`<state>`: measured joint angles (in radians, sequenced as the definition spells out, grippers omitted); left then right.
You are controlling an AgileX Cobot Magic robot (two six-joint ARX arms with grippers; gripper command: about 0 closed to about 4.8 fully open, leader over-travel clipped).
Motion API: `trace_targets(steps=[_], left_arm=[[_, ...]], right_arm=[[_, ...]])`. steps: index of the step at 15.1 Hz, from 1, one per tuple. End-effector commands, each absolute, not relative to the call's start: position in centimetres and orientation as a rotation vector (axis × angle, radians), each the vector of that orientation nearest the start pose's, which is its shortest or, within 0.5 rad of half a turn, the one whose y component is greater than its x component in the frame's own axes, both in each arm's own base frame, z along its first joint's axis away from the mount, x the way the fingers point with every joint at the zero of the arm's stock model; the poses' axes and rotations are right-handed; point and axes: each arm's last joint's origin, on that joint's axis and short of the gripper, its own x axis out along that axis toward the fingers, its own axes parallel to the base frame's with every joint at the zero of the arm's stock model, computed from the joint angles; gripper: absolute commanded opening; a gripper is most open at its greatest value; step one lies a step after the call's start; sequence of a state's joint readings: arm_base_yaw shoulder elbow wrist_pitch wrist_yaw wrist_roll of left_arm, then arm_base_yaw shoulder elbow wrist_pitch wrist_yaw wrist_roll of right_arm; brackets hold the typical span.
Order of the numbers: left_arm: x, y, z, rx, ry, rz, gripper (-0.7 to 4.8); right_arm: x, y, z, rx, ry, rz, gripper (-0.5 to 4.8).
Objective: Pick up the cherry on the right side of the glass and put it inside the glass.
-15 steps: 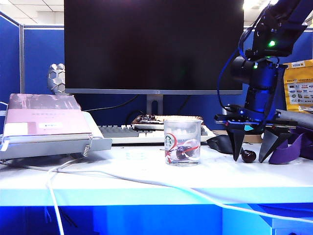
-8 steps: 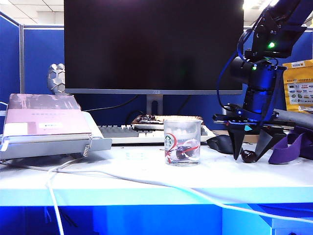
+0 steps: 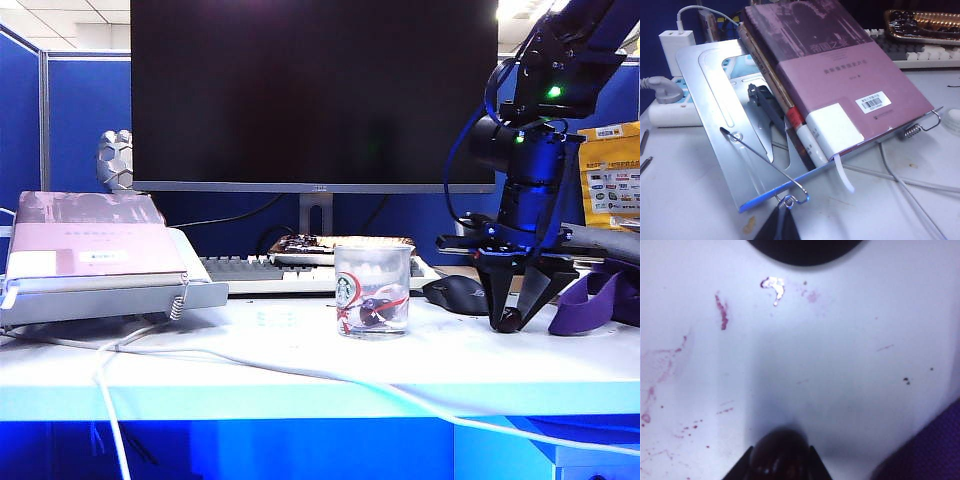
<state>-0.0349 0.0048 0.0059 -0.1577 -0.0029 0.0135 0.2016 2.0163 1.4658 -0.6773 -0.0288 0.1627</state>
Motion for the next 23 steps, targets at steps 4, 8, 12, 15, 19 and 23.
trace_targets(steps=[4, 8, 12, 15, 19, 23], left_arm=[[9.6, -0.3, 14.9, 0.021, 0.166, -0.037, -0.05], [9.6, -0.3, 14.9, 0.021, 0.165, -0.037, -0.05], [9.6, -0.3, 14.9, 0.021, 0.166, -0.037, -0.05], [9.6, -0.3, 14.9, 0.021, 0.165, -0.037, -0.05], [9.6, -0.3, 14.9, 0.021, 0.165, -0.037, -0.05], [9.6, -0.3, 14.9, 0.021, 0.166, -0.037, -0.05]], right_arm=[[40.7, 8.4, 23.0, 0.048, 1.103, 0.111, 1.38], [39.9, 9.5, 30.8, 0.167, 0.929, 0.363, 1.39], [39.0, 13.6, 31.1, 0.160, 0.942, 0.532, 1.48], [38.3, 17.2, 29.7, 0.109, 0.986, 0.592, 1.48], [37.9, 18.8, 26.6, 0.043, 1.150, 0.545, 1.48], [37.9, 18.6, 26.4, -0.009, 1.145, 0.471, 1.49]])
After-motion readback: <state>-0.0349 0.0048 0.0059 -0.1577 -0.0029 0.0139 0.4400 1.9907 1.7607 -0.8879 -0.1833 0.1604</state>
